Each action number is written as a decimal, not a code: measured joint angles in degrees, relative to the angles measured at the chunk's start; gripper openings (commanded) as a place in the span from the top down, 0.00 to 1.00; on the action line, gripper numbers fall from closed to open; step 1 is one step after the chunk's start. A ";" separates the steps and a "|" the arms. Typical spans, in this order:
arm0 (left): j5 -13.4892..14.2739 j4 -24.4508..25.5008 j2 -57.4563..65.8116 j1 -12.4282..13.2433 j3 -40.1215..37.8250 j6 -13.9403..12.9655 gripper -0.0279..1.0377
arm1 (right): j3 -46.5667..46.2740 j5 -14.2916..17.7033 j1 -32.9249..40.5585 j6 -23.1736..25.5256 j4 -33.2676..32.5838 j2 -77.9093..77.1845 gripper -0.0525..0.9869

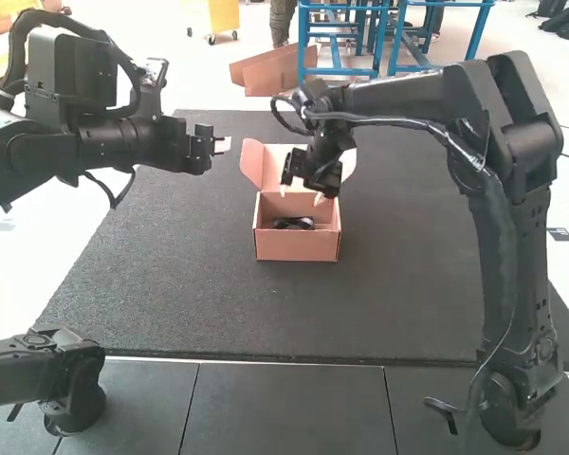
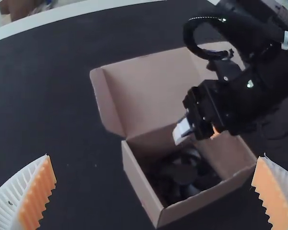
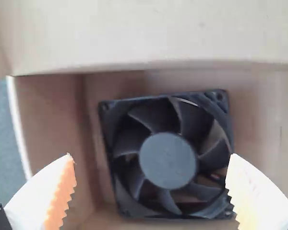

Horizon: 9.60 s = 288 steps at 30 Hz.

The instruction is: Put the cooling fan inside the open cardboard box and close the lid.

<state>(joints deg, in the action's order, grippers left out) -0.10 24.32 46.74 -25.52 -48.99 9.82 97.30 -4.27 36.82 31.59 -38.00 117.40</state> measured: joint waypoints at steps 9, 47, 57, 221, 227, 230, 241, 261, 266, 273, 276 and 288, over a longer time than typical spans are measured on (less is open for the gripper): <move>0.02 1.29 7.50 0.00 -5.01 3.65 0.06 | 16.52 -6.82 -5.79 -8.87 -7.28 -1.33 0.08; 10.03 -8.72 39.95 12.87 -14.45 12.13 0.06 | -30.67 -1.84 -18.53 -27.52 23.04 -38.18 0.08; 10.69 -9.35 47.45 12.87 -20.02 12.09 0.06 | -29.00 -5.88 -18.56 -25.29 23.28 -31.04 0.08; -6.36 -2.58 48.43 5.73 -15.37 14.05 0.06 | -34.95 -15.43 -10.43 -23.65 18.84 -24.41 0.94; -6.29 -2.03 48.43 5.73 -13.22 14.03 0.06 | -36.37 -14.80 -9.55 -24.55 18.86 -24.87 0.94; -5.90 -0.66 48.43 5.75 -12.96 14.03 0.06 | -37.05 -14.25 -9.49 -25.18 19.19 -24.96 0.94; -3.19 1.86 44.54 7.74 -11.91 12.63 0.06 | -38.07 -11.06 -8.15 -28.96 19.28 -24.96 0.94; -2.67 1.38 43.41 9.75 -10.60 11.85 0.06 | -40.06 -2.75 -5.75 -39.23 20.98 -24.96 0.93; -2.67 1.36 43.10 9.77 -10.60 11.85 0.06 | -40.63 -0.92 -4.26 -39.85 21.24 -24.96 0.54; -2.67 -2.27 39.82 9.77 -10.80 11.89 0.06 | -39.28 1.86 -3.74 -38.80 19.76 -25.07 0.06; -2.67 -4.79 38.66 9.77 -11.34 11.89 0.06 | -37.86 1.81 -3.74 -38.05 17.64 -27.08 0.06; -2.89 -8.52 41.22 6.82 -19.34 11.89 0.06 | -36.20 2.25 -4.61 -38.49 17.59 -43.17 0.06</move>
<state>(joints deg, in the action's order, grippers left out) -2.98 15.79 87.96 -18.70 -68.34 21.71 61.10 -2.02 32.21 -6.90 -20.40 74.24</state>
